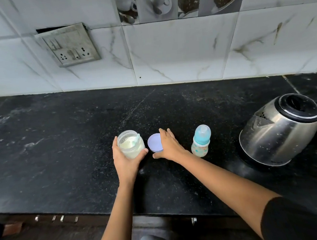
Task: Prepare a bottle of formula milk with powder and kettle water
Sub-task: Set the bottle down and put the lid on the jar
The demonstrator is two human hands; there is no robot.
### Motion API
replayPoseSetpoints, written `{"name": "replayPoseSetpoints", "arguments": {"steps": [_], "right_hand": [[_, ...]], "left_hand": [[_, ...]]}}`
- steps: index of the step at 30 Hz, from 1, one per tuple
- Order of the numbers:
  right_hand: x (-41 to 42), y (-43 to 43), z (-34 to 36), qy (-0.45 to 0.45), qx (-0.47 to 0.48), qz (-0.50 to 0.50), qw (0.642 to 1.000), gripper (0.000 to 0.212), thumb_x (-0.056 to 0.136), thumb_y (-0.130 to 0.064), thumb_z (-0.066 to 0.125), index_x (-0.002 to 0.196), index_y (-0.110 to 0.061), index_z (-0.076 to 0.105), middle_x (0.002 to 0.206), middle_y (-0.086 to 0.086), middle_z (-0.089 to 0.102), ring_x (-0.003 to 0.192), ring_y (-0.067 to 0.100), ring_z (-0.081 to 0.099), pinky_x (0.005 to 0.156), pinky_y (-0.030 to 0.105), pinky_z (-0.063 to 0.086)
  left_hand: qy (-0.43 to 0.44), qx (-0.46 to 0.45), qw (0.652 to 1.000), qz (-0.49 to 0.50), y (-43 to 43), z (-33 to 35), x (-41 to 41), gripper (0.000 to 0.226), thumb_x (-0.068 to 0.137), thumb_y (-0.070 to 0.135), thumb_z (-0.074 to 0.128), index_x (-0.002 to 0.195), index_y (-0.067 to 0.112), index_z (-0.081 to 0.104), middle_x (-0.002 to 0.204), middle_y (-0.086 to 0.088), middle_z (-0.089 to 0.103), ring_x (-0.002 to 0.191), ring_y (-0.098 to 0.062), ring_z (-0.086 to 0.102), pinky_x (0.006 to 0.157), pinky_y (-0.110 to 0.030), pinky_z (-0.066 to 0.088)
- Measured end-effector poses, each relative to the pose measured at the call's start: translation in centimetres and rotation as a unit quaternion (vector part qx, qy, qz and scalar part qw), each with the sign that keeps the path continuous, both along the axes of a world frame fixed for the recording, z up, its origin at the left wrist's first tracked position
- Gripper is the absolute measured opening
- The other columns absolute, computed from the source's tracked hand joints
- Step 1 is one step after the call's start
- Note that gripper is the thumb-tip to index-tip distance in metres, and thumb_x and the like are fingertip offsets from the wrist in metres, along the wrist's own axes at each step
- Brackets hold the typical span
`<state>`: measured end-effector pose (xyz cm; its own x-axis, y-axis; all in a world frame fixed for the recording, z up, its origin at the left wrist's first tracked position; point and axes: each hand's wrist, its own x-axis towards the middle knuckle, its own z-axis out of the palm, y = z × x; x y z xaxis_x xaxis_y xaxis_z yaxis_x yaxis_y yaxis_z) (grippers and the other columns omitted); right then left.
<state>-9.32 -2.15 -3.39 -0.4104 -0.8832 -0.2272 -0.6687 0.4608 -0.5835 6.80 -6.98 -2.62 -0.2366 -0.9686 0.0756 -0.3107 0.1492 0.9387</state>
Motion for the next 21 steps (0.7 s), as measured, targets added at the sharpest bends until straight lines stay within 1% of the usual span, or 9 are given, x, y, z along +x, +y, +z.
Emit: {"name": "replayPoseSetpoints", "arguments": {"steps": [3, 5, 7, 9, 11, 14, 17, 19, 21], "right_hand": [[-0.3, 0.4, -0.6, 0.031, -0.015, -0.004, 0.999, 0.092, 0.074, -0.027, 0.080, 0.144, -0.005, 0.024, 0.148, 0.014, 0.032, 0.142, 0.029, 0.021, 0.109, 0.035, 0.029], [-0.7, 0.9, 0.1, 0.070, -0.027, 0.001, 0.997, 0.088, 0.069, -0.025, 0.081, 0.139, -0.006, 0.031, 0.138, 0.012, 0.038, 0.134, 0.028, 0.030, 0.103, 0.034, 0.036], [-1.4, 1.2, 1.6, 0.125, -0.040, 0.033, 0.991, 0.087, 0.066, -0.024, 0.081, 0.137, -0.005, 0.034, 0.136, 0.012, 0.038, 0.135, 0.029, 0.029, 0.102, 0.035, 0.037], [-2.1, 1.3, 4.1, 0.162, -0.052, 0.084, 0.982, 0.084, 0.066, -0.025, 0.079, 0.136, -0.006, 0.036, 0.136, 0.010, 0.037, 0.136, 0.027, 0.026, 0.102, 0.036, 0.037], [-2.9, 1.3, 6.9, 0.147, -0.080, 0.130, 0.977, 0.083, 0.067, -0.026, 0.077, 0.137, -0.008, 0.037, 0.134, 0.007, 0.038, 0.132, 0.024, 0.030, 0.100, 0.033, 0.037], [-3.7, 1.1, 10.1, 0.105, -0.081, 0.193, 0.972, 0.087, 0.067, -0.029, 0.076, 0.142, -0.015, 0.033, 0.132, 0.001, 0.037, 0.121, 0.019, 0.039, 0.092, 0.033, 0.042], [-3.8, 0.8, 11.1, 0.088, -0.043, 0.235, 0.967, 0.090, 0.070, -0.028, 0.076, 0.144, -0.022, 0.027, 0.129, -0.002, 0.036, 0.113, 0.019, 0.046, 0.085, 0.036, 0.047], [-3.4, 0.3, 10.6, 0.078, -0.029, 0.251, 0.964, 0.088, 0.070, -0.025, 0.075, 0.144, -0.022, 0.027, 0.127, -0.001, 0.037, 0.112, 0.020, 0.046, 0.087, 0.038, 0.047], [-2.7, -0.2, 9.8, 0.067, -0.033, 0.264, 0.962, 0.084, 0.069, -0.022, 0.073, 0.142, -0.021, 0.032, 0.128, 0.000, 0.039, 0.116, 0.021, 0.043, 0.094, 0.040, 0.044]], "left_hand": [[0.010, -0.001, 1.000, 0.004, 0.1, 0.4, -0.1, 0.082, 0.056, 0.034, 0.082, 0.128, 0.038, 0.043, 0.128, 0.016, 0.052, 0.109, 0.004, 0.050, 0.093, -0.021, 0.039], [0.016, 0.004, 1.000, -0.004, 0.2, 0.6, -0.1, 0.075, 0.057, 0.032, 0.083, 0.120, 0.045, 0.044, 0.121, 0.021, 0.054, 0.104, 0.013, 0.050, 0.087, -0.015, 0.038], [0.020, 0.005, 1.000, -0.020, 0.3, 0.7, -0.2, 0.075, 0.057, 0.031, 0.083, 0.118, 0.049, 0.043, 0.118, 0.026, 0.053, 0.103, 0.018, 0.048, 0.084, -0.010, 0.036], [0.014, -0.001, 0.999, -0.036, 0.5, 0.8, -0.5, 0.074, 0.057, 0.029, 0.083, 0.113, 0.056, 0.042, 0.117, 0.028, 0.053, 0.104, 0.018, 0.048, 0.082, -0.007, 0.035], [0.013, -0.004, 0.999, -0.053, 0.7, 0.8, -1.1, 0.075, 0.059, 0.023, 0.087, 0.111, 0.057, 0.044, 0.118, 0.026, 0.055, 0.106, 0.014, 0.050, 0.083, -0.011, 0.038], [0.018, -0.005, 0.997, -0.072, 1.2, 0.8, -1.9, 0.074, 0.061, 0.020, 0.088, 0.116, 0.049, 0.048, 0.119, 0.023, 0.057, 0.109, 0.006, 0.053, 0.087, -0.020, 0.043], [0.026, -0.007, 0.995, -0.099, 1.7, 1.1, -2.4, 0.074, 0.059, 0.029, 0.088, 0.115, 0.053, 0.047, 0.119, 0.025, 0.056, 0.110, 0.008, 0.051, 0.085, -0.016, 0.040], [0.028, 0.003, 0.993, -0.116, 2.0, 1.1, -2.6, 0.076, 0.057, 0.038, 0.085, 0.119, 0.053, 0.045, 0.121, 0.022, 0.056, 0.111, 0.006, 0.052, 0.085, -0.017, 0.042], [0.024, 0.022, 0.992, -0.125, 2.2, 1.0, -2.9, 0.080, 0.053, 0.042, 0.082, 0.123, 0.049, 0.044, 0.121, 0.021, 0.056, 0.109, 0.007, 0.052, 0.084, -0.018, 0.043]]}}
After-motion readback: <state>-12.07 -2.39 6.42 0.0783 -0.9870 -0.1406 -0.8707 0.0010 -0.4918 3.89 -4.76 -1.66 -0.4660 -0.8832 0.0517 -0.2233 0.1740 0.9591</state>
